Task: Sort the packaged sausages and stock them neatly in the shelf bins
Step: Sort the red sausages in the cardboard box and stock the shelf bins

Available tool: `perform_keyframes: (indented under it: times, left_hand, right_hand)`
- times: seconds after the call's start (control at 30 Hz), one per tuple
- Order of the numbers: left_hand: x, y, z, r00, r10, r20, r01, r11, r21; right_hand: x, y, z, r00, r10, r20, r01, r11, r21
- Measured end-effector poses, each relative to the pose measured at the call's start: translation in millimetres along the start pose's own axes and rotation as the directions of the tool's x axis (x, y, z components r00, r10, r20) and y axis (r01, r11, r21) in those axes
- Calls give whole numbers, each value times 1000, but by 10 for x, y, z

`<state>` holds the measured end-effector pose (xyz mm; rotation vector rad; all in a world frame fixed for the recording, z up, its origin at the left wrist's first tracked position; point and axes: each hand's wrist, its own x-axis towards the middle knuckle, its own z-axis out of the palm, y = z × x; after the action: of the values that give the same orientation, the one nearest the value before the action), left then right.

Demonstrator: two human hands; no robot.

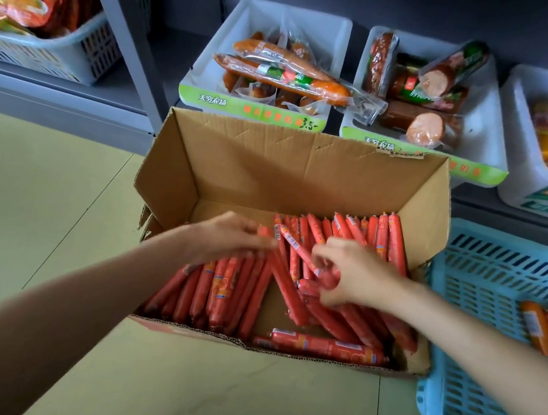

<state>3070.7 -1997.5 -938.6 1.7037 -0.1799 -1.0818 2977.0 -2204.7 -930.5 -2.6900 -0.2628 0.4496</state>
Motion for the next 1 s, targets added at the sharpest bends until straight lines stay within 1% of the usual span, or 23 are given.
perform_keyframes:
  times: [0.07,0.1,0.13,0.17,0.23,0.27,0.3,0.33,0.37,0.4,0.43,0.53,0.57,0.63,0.67,0.7,0.73,0.8,0.83,0.9,0.93,0.97,1.0]
  left_hand:
    - [-71,103,-248,995,37,-94,-50,990,-132]
    - [-110,164,-367,992,32,-120,-51,985,-165]
    - [-143,214,-477,990,19,-142,-41,988,-150]
    - [-174,255,-574,986,1,-164,-15,996,-83]
    - [-207,313,-680,982,-35,-185,68,982,177]
    - [-208,314,-691,981,-52,-186,117,927,357]
    - [-195,286,-689,979,-68,-193,164,823,544]
    - [-170,235,-674,977,-87,-196,201,686,699]
    - [-152,180,-649,975,-102,-199,222,548,806]
    - [-117,110,-633,972,-110,-208,235,433,870]
    - [-84,49,-607,967,-99,-233,253,357,899]
    - [3,-127,-623,940,44,-339,314,278,908]
    - [11,-163,-634,930,96,-354,316,280,907]
    - [23,-252,-659,929,159,-333,278,291,916]
    - [25,-299,-681,932,166,-323,262,309,914]
    - [4,-325,-704,929,185,-319,249,325,912]
    - [-20,-336,-735,920,200,-337,256,345,903]
    - [-43,-338,-760,895,243,-374,257,402,879]
    - [-39,-337,-753,895,261,-361,214,457,863]
    - [-22,-319,-696,925,265,-272,93,536,839]
    - [12,-315,-656,946,237,-220,60,538,841]
    - [60,-326,-617,962,198,-186,61,508,859]
    - [109,-342,-578,973,159,-169,82,446,891]
  right_hand:
    - [105,-4,-209,989,-1,-147,18,993,113]
    - [180,-41,-316,977,10,-212,25,986,163]
    - [261,-98,-412,966,32,-255,26,975,220]
    - [353,-171,-486,960,55,-273,27,958,285]
    - [558,-338,-523,957,94,-276,34,905,425]
    - [661,-413,-483,956,115,-270,37,866,498]
    - [760,-493,-416,954,136,-266,41,823,567]
    - [856,-572,-319,952,168,-255,29,781,624]
    - [947,-644,-195,950,209,-231,-1,744,668]
    - [1031,-711,-63,945,253,-206,-36,708,705]
    - [1128,-764,91,935,306,-178,-78,669,739]
    - [1341,-917,490,875,467,-125,-178,551,815]
    - [1385,-974,585,867,487,-104,-180,501,846]
    - [1428,-1048,717,880,476,-4,-192,363,912]
    - [1427,-1051,750,883,467,38,-220,342,914]
    - [1417,-1026,763,888,457,48,-246,384,890]
    - [1391,-982,750,901,433,29,-258,480,838]
    - [1334,-836,683,946,325,-10,-247,737,630]
    - [1306,-760,633,969,248,11,-218,827,518]
    - [1240,-622,559,988,92,125,-128,937,325]
    - [1210,-570,542,981,37,193,-84,966,246]
    - [1183,-526,540,969,5,247,-53,980,190]
    - [1161,-501,541,961,-4,277,-41,987,158]
